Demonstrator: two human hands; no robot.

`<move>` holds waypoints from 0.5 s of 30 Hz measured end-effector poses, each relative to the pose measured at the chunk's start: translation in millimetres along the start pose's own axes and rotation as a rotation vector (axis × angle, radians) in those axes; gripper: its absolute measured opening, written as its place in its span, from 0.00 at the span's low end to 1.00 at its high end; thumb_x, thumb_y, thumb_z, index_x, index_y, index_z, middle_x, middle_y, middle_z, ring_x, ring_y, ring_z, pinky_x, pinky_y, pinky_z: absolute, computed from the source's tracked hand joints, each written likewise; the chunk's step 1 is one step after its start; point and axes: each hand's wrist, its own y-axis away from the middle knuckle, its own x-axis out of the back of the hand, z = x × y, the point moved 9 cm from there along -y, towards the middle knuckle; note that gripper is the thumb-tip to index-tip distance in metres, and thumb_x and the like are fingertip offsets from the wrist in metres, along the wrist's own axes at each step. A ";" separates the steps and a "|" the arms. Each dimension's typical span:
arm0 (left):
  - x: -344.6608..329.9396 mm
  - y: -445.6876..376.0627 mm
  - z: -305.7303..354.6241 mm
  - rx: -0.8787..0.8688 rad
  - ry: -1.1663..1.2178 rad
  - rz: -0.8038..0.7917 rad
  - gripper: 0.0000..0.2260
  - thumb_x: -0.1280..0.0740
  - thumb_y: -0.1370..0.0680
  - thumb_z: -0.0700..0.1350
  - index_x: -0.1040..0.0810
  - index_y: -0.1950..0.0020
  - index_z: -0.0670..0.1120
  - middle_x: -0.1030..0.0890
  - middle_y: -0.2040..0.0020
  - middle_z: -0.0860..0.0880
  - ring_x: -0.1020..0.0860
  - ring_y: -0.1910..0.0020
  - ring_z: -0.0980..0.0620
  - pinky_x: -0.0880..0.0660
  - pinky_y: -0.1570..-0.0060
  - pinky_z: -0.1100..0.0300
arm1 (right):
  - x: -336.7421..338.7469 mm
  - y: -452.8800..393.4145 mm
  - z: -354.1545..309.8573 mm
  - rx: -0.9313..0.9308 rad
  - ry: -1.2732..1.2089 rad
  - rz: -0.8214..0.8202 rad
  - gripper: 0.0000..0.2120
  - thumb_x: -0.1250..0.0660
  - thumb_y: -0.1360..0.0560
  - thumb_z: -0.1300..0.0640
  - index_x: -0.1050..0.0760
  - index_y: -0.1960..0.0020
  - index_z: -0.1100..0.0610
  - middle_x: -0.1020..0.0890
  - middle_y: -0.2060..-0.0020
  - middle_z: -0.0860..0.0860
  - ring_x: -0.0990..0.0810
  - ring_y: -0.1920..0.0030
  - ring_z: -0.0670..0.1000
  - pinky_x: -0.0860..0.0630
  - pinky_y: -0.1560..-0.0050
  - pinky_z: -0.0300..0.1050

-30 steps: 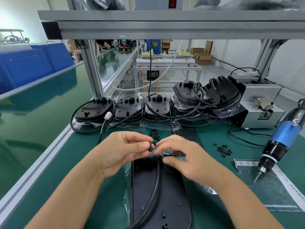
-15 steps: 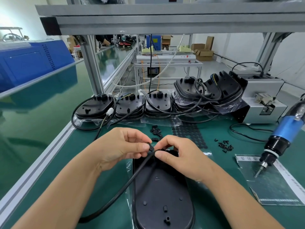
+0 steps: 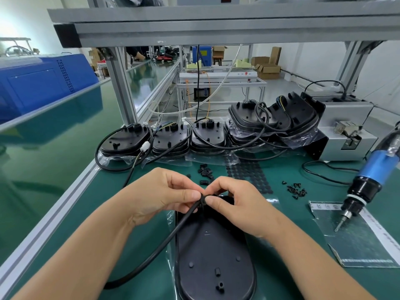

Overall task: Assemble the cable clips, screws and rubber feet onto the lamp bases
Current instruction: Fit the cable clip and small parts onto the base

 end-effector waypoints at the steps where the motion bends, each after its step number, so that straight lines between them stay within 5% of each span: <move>1: -0.9 1.8 2.3 -0.006 -0.016 -0.013 0.12 0.26 0.33 0.46 0.15 0.53 0.40 0.16 0.59 0.41 0.18 0.61 0.51 0.22 0.61 0.65 | -0.3 0.2 0.2 0.003 -0.001 0.007 0.08 0.31 0.24 0.55 0.25 0.55 0.42 0.19 0.56 0.41 0.23 0.52 0.38 0.30 0.49 0.30; 4: -2.3 8.7 10.2 -0.026 -0.149 -0.025 0.14 0.26 0.32 0.51 0.14 0.51 0.44 0.15 0.59 0.42 0.18 0.60 0.53 0.23 0.60 0.65 | -1.8 0.3 0.8 0.018 0.025 0.018 0.06 0.31 0.24 0.54 0.25 0.55 0.43 0.19 0.56 0.41 0.22 0.51 0.39 0.28 0.47 0.34; 6: -1.6 11.7 16.9 -0.074 -0.357 -0.002 0.07 0.24 0.30 0.46 0.14 0.52 0.52 0.15 0.61 0.46 0.19 0.62 0.56 0.22 0.59 0.64 | -3.4 -0.3 1.7 0.024 0.040 0.025 0.02 0.31 0.24 0.53 0.24 0.54 0.46 0.19 0.56 0.41 0.23 0.51 0.39 0.28 0.48 0.34; 10: 1.1 11.4 27.9 -0.165 -0.674 0.166 0.12 0.27 0.28 0.38 0.15 0.53 0.56 0.16 0.66 0.55 0.19 0.67 0.60 0.22 0.59 0.68 | -4.2 -1.6 3.7 0.014 0.035 0.071 0.01 0.32 0.24 0.53 0.23 0.55 0.48 0.20 0.58 0.41 0.22 0.53 0.40 0.28 0.49 0.35; 15: 6.6 9.2 26.4 -0.205 -0.642 0.313 0.07 0.26 0.28 0.40 0.17 0.62 0.52 0.17 0.70 0.54 0.21 0.72 0.60 0.23 0.66 0.66 | -1.4 -2.5 6.1 -0.008 -0.026 0.091 0.05 0.30 0.25 0.56 0.23 0.57 0.47 0.19 0.61 0.42 0.21 0.56 0.40 0.27 0.53 0.32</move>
